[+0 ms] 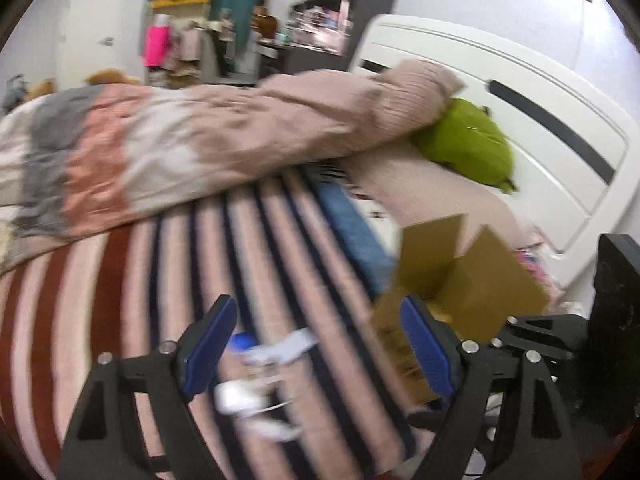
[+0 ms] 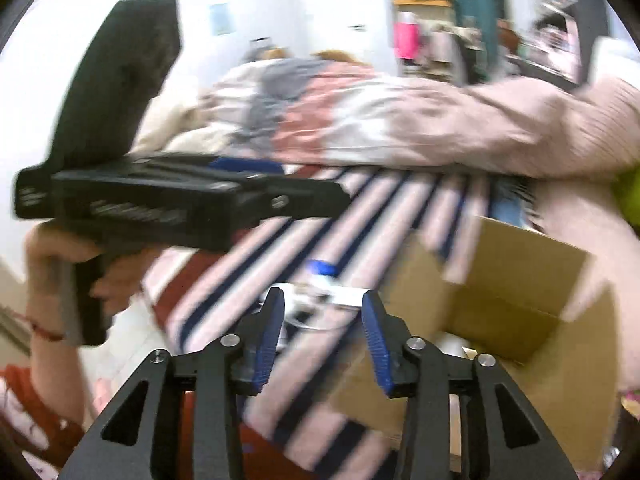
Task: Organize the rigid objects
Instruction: 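Grasp the white cylinder with the right gripper, then carry the white cylinder into the cardboard box and release it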
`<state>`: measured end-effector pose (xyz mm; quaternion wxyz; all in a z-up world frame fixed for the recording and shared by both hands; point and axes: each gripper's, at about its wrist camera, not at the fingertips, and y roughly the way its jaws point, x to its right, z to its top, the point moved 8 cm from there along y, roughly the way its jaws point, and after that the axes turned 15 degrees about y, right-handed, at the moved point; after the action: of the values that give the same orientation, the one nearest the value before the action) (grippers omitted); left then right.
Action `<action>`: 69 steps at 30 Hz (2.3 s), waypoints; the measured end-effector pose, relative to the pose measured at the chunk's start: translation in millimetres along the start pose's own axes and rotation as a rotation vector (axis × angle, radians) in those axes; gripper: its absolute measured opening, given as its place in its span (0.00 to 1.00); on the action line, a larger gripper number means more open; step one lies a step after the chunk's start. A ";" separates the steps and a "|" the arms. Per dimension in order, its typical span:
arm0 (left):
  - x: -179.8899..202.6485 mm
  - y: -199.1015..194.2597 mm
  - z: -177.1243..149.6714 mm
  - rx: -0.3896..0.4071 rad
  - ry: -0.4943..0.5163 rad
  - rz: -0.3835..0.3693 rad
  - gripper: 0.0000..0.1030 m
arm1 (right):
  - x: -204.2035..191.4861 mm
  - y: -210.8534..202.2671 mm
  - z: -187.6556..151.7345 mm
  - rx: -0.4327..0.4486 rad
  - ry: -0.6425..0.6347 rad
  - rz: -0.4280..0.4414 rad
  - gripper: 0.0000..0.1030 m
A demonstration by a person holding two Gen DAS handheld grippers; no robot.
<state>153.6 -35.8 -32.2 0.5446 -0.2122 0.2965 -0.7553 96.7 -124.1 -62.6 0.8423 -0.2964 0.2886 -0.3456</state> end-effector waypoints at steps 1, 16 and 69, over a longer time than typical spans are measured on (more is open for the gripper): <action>-10.3 -4.4 -9.4 -0.006 -0.005 0.026 0.80 | -10.9 7.8 -3.4 -0.015 -0.016 0.019 0.36; -101.7 15.0 -165.4 -0.147 -0.149 0.047 0.81 | -15.4 177.4 -88.4 -0.317 -0.086 -0.096 0.36; 168.8 118.9 47.6 -0.158 0.086 -0.456 0.66 | 142.1 -16.7 -3.3 -0.072 0.131 -0.281 0.21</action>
<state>213.6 -233.6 -78.4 0.3286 -0.2832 0.3221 -0.8415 172.1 -241.9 -93.1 0.7538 -0.3409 0.3110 -0.4678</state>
